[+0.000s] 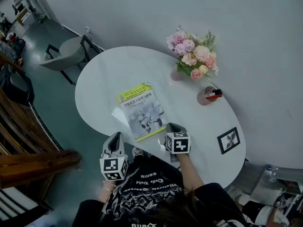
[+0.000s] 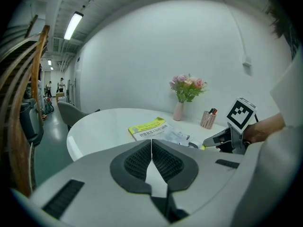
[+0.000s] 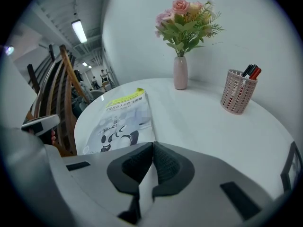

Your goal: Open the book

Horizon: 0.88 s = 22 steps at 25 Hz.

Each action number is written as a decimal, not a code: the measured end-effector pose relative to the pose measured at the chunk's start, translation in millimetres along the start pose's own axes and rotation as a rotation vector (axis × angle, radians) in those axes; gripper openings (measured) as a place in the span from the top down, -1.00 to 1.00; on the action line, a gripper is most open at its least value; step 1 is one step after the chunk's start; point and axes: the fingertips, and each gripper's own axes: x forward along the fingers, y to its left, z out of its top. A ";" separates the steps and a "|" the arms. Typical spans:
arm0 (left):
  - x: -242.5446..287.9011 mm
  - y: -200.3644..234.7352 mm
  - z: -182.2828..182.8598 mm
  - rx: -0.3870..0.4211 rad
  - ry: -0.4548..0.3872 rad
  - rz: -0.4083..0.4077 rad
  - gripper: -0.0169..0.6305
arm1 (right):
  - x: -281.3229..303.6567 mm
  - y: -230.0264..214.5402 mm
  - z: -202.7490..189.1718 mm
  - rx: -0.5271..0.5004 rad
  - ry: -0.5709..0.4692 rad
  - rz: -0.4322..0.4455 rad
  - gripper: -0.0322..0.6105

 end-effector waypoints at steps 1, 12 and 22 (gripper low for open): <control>-0.1 0.7 0.0 -0.002 -0.001 0.001 0.87 | -0.6 0.5 0.7 -0.002 -0.005 0.000 0.81; -3.2 7.0 -6.9 -0.048 -0.004 0.012 0.87 | -17.7 7.9 12.9 0.022 -0.090 0.002 0.81; -11.5 6.8 -7.6 -0.048 -0.019 0.008 0.87 | -34.3 20.8 26.4 -0.045 -0.155 -0.016 0.82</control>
